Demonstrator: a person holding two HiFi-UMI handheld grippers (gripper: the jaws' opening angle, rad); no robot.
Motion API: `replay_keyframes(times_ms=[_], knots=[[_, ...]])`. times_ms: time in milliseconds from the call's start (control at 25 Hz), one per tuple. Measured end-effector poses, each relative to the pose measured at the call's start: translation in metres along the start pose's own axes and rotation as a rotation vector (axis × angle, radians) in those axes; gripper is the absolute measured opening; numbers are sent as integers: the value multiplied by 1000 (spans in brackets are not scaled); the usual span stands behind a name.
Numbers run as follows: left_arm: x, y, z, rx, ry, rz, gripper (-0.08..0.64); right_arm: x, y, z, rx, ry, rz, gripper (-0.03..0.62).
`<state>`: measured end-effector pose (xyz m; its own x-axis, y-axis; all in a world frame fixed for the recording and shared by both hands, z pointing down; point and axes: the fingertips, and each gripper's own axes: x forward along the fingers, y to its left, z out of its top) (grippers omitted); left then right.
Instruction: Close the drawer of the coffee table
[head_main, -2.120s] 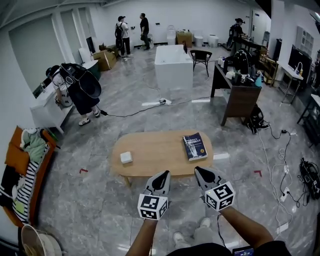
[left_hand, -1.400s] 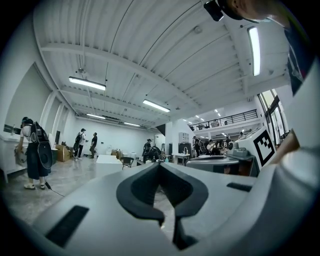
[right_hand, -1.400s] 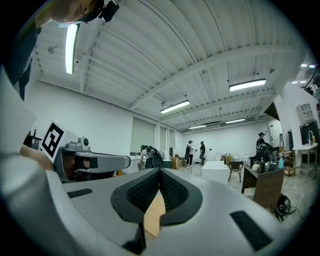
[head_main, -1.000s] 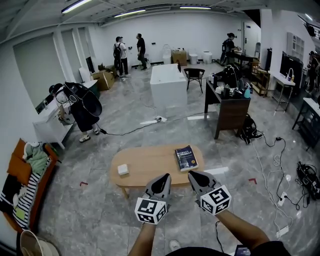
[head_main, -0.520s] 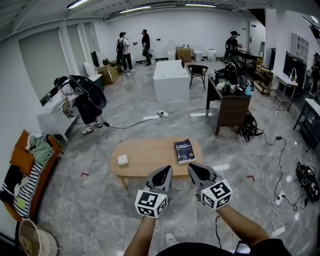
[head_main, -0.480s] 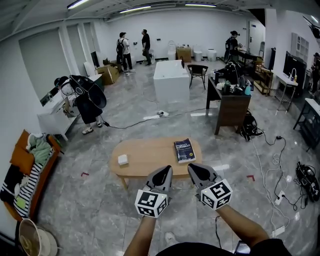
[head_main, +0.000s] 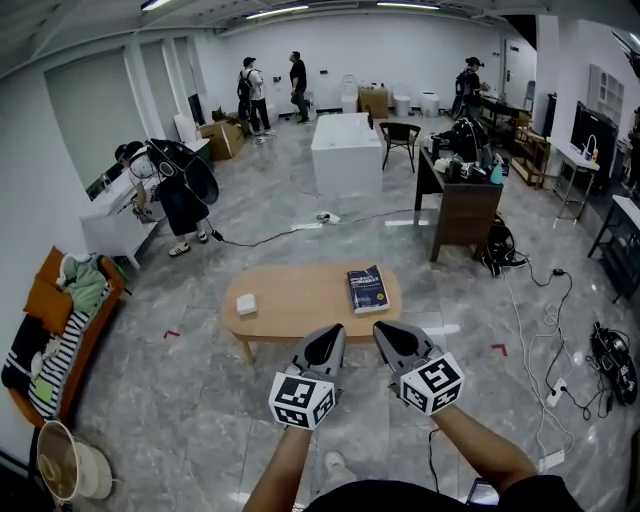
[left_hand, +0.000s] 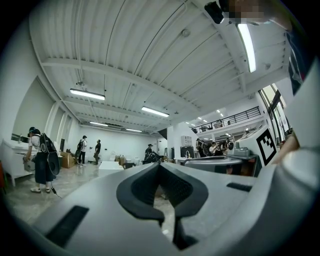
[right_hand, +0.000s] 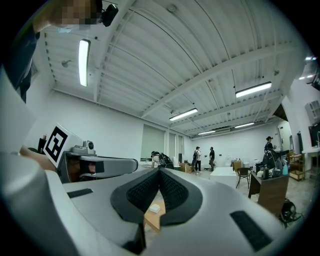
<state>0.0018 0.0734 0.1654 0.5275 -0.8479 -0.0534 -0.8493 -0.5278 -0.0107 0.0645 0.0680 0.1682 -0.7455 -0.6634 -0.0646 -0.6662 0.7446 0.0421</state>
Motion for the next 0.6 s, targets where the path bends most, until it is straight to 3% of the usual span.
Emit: replay_keyframes(times_ms=[600], knots=[[-27, -38, 1, -10, -7, 12, 2, -44, 17, 3, 7, -13, 4, 11]])
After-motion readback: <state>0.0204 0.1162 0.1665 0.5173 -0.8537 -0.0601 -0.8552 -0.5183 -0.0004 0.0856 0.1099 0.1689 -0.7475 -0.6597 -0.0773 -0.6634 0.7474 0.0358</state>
